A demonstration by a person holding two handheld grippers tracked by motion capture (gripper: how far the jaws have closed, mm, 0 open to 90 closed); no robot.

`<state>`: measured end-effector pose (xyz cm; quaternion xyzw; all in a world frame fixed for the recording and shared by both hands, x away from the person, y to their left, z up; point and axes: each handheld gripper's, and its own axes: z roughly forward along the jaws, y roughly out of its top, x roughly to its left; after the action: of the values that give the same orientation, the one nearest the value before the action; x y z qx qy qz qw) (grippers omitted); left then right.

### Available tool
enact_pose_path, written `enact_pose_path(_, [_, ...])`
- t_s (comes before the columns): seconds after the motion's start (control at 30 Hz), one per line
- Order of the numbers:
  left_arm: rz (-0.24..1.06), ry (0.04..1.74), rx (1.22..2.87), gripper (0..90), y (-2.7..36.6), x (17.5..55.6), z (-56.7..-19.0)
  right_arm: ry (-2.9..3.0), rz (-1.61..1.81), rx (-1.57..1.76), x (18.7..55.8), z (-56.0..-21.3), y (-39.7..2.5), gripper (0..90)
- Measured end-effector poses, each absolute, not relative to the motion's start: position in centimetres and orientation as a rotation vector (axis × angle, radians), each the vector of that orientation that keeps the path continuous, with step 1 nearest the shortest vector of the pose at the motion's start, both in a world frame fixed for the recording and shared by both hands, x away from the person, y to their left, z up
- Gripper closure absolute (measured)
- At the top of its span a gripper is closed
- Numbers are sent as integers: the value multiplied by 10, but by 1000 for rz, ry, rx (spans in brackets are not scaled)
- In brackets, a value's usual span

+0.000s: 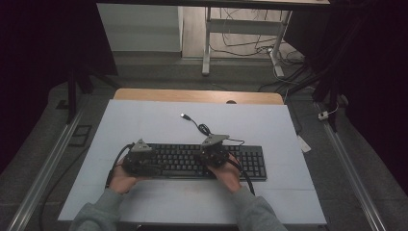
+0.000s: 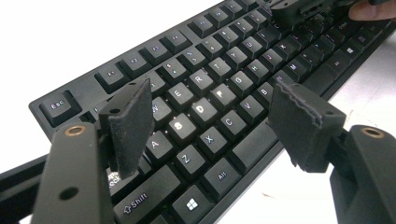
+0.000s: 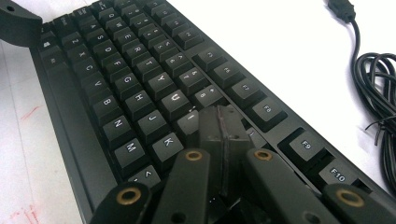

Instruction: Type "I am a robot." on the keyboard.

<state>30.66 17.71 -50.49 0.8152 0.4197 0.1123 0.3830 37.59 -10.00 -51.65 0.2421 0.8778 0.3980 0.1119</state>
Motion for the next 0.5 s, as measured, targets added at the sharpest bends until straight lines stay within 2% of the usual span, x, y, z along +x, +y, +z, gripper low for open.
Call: enact_pose_path(0.5, [285, 1076, 2074, 310, 178, 307, -505, 2551, 1211, 692, 373, -510, -102, 897])
